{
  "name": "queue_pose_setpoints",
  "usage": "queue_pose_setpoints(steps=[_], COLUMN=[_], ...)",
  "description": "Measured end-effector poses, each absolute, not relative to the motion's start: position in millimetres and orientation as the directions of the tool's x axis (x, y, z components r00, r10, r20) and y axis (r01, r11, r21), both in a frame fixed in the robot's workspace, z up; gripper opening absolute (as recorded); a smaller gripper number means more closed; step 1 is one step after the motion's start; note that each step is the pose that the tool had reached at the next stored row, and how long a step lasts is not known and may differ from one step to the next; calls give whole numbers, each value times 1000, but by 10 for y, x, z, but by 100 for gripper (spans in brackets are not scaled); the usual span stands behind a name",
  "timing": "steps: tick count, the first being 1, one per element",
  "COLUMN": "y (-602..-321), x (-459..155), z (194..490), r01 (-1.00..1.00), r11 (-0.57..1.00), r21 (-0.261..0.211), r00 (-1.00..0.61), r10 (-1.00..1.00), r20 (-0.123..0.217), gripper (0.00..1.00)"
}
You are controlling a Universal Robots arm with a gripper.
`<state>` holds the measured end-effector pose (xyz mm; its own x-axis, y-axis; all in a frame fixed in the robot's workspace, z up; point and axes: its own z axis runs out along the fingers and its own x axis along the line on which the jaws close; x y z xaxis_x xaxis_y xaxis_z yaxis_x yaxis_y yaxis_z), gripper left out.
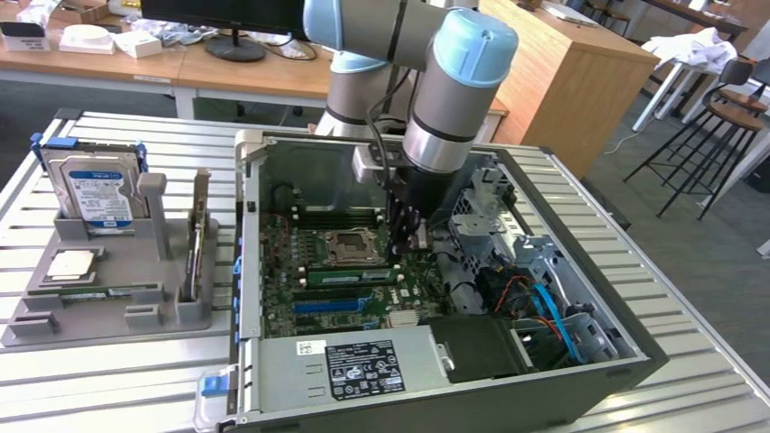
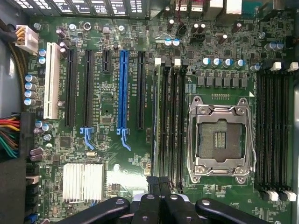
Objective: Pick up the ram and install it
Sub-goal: 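Press down the ram until it locks into place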
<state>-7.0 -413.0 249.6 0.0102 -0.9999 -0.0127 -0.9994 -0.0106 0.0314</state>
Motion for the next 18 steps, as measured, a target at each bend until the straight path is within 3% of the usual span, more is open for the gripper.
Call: queue_pose_setpoints(steps=[18], y=[-4130], x=[-3], z=[2456], r01=[-999], r11=[-11], r21=[31], r00=[10], r10=[-1000], r20=[-13], gripper=[10])
